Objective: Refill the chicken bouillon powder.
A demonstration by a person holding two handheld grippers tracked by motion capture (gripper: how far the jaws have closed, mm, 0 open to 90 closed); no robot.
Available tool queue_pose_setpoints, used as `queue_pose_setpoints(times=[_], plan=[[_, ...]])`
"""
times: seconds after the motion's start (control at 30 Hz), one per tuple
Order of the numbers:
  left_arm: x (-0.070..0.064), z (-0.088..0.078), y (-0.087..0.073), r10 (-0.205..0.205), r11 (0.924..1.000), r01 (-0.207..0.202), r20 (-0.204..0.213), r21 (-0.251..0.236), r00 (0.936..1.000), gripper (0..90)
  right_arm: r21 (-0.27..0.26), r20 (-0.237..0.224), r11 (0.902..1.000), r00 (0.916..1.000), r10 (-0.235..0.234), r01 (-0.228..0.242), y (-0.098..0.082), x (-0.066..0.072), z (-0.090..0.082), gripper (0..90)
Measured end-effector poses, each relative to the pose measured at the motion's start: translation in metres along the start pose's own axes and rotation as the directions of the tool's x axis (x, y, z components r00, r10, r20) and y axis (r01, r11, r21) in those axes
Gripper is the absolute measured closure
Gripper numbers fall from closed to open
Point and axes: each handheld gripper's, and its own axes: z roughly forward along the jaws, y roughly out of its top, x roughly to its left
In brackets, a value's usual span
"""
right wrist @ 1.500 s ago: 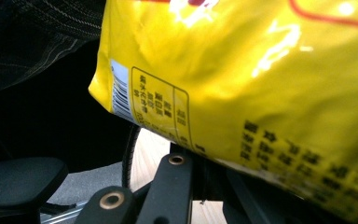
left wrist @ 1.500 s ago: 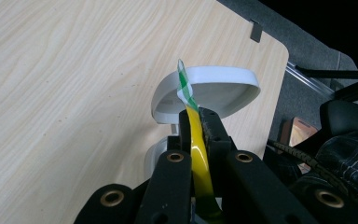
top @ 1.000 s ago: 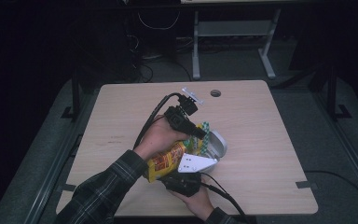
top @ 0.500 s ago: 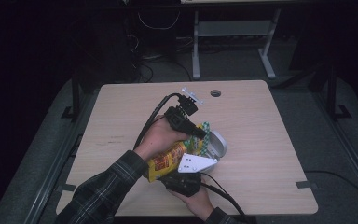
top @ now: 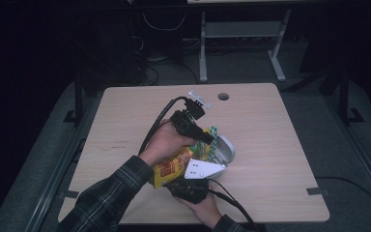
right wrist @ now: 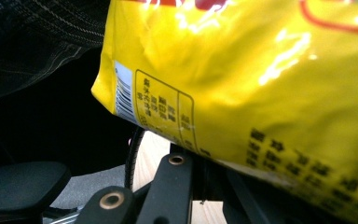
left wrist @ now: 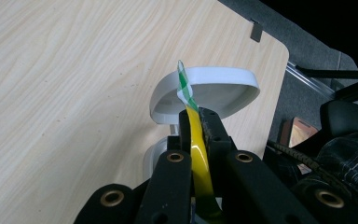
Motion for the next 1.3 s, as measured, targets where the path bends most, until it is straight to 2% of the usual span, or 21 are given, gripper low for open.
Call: queue_pose_setpoints(times=[1.3], plan=[[0.0004, 0.0001, -0.0002, -0.001, 1.0, 0.001, 0.0, -0.002, 1.0, 89.8, -0.004, -0.003, 1.0, 1.0, 0.008, -0.008, 0.0007, 0.0007, 0.0004, 90.0]])
